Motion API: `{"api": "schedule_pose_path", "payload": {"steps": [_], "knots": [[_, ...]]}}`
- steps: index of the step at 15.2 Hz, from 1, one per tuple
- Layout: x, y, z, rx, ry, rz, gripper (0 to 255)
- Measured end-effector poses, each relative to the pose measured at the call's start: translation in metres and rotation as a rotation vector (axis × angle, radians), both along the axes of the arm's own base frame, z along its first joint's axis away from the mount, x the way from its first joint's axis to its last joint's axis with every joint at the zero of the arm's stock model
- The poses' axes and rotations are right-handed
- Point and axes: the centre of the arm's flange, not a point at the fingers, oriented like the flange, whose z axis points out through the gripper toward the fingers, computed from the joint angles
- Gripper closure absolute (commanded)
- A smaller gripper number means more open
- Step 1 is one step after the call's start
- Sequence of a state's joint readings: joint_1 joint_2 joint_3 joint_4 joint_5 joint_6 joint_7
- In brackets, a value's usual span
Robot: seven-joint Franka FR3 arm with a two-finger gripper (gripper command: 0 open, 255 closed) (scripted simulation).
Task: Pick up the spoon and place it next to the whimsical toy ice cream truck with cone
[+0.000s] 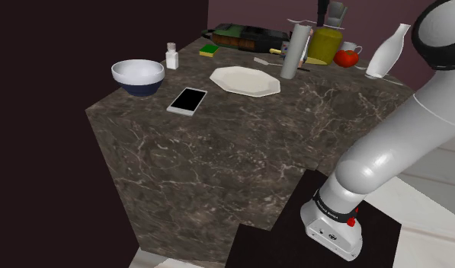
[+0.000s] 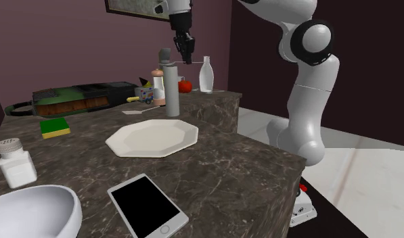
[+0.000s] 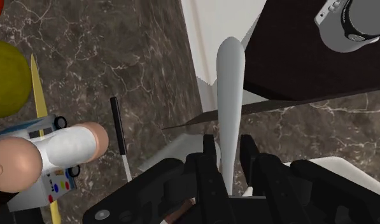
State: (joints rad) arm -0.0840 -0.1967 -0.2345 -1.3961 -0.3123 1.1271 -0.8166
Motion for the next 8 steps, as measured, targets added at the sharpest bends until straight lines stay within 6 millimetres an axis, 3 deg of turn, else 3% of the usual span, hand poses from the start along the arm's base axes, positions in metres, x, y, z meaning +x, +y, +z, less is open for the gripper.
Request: {"api": "schedule_pose_path", "payload": {"steps": [8], "knots": [[0.014, -0.105, 0.001, 0.0, 0.0, -0.001, 255]]}}
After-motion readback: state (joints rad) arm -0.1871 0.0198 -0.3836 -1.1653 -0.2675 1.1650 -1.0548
